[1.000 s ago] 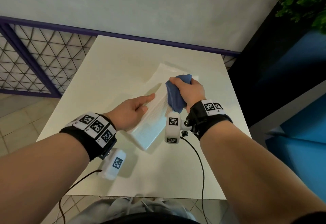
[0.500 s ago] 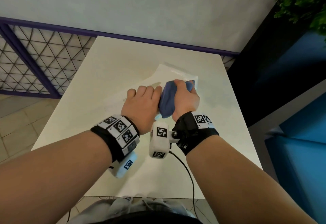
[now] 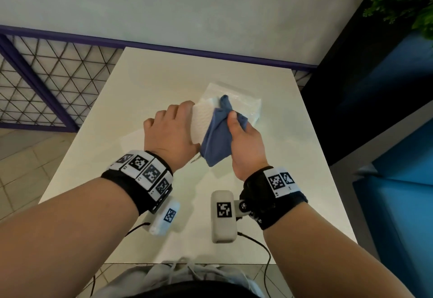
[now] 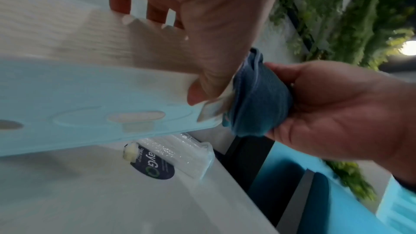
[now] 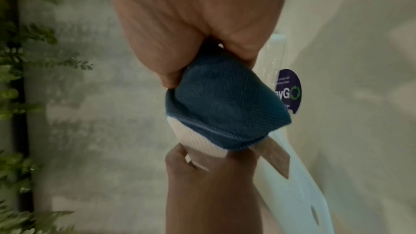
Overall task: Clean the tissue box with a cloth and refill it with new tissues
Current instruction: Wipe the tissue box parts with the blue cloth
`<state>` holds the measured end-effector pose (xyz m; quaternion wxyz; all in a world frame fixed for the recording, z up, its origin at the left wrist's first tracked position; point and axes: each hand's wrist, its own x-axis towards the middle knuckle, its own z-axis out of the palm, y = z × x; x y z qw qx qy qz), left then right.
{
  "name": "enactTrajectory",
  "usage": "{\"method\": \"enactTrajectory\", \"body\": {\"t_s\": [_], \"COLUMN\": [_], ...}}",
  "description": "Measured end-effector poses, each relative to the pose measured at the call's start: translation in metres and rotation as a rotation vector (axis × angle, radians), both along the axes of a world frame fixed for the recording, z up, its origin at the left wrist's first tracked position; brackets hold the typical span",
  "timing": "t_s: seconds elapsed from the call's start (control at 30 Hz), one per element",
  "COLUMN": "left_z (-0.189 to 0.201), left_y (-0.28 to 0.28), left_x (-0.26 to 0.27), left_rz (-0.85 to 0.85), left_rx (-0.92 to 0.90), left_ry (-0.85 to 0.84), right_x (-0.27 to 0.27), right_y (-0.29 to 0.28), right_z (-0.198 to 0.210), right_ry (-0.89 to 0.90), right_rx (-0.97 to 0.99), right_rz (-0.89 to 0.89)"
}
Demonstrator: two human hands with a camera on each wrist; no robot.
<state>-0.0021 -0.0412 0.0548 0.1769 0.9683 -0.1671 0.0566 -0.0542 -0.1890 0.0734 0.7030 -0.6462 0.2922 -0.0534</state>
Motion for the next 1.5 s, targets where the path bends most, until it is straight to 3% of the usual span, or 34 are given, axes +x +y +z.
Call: {"method": "enactTrajectory", "body": {"t_s": [0.2,0.3,0.4,0.43,0.63,0.9,1.03,1.1,1.3,1.5], "left_z": [0.011,0.013,0.012,0.010,0.005,-0.008,-0.001,-0.001,-0.011,-0.004], "left_y": [0.011,0.007,0.005,0.007,0.021,0.026,0.022,0.017,0.013,0.016], "left_x": [0.005,0.003,0.001,0.000,-0.007,0.005,0.000,0.001,0.010,0.002], "left_rz": [0.063,0.055,0.040,0.034,-0.003,0.020,0.013,-0.007,-0.018,-0.047], "left_rx": [-0.218,-0.228,-0.329,-0.359,-0.322,-0.440,-0.351,-0.348,-0.408,-0.413], "left_ry": [0.015,-0.009,0.011,0.015,0.028,-0.049,0.006,0.024,-0.042,-0.007], "right_x": [0.003,0.004,0.010,0.014,0.032,0.007,0.031,0.037,0.014,0.033], "right_y": [-0.027,-0.011,0.021,0.023,-0.009,0.044,0.007,0.005,0.046,0.007], "right_z": [0.028,0.044,0.035,0.031,0.028,0.032,0.028,0.028,0.027,0.033], "right_ry": [-0.170,-0.265,-0.279,-0.300,-0.040,-0.166,-0.066,0.000,-0.081,-0.053], "right_rx": [-0.017,-0.158,-0.686,-0.764,-0.465,-0.734,-0.524,-0.520,-0.740,-0.531], "right_rz": [-0.193,0.009,0.393,0.447,0.234,0.523,0.289,0.221,0.401,0.223]}}
